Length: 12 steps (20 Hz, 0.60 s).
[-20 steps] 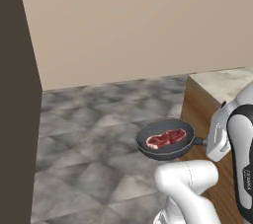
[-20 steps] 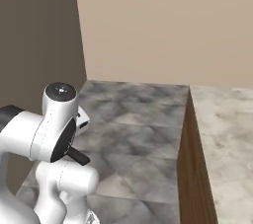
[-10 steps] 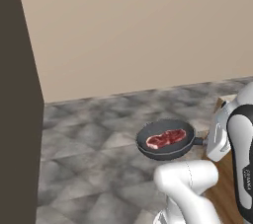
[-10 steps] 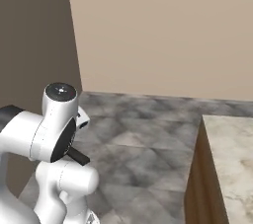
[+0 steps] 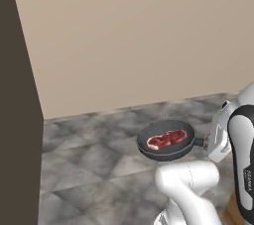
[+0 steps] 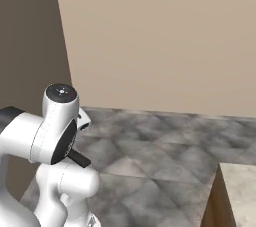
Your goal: Pick up the pan with the steak in it and place it on the dining table. Then place the steak on the plate.
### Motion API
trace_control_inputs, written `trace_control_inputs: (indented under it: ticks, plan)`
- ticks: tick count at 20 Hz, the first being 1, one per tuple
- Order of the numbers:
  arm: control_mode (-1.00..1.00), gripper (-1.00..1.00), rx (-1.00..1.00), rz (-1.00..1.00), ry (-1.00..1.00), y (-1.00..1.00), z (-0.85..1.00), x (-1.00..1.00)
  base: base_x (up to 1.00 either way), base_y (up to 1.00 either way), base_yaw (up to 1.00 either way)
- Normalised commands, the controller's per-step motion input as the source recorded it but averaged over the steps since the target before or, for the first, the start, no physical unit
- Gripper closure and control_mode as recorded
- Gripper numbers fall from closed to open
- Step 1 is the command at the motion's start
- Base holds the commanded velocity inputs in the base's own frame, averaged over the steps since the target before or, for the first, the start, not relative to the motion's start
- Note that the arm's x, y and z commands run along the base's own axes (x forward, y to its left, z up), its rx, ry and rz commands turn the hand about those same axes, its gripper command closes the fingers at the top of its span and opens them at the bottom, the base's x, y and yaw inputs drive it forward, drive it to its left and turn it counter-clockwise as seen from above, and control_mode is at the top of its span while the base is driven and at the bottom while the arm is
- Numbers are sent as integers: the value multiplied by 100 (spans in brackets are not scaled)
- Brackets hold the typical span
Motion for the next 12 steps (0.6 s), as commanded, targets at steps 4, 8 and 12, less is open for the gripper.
trace_control_inputs:
  ticks: [4,8,12]
  plan:
    - [100,100,0,0,0,0,0,0,100,23,-3]
    - [100,100,0,0,0,0,0,0,100,25,-2]
    - [100,100,0,0,0,0,0,0,100,24,-2]
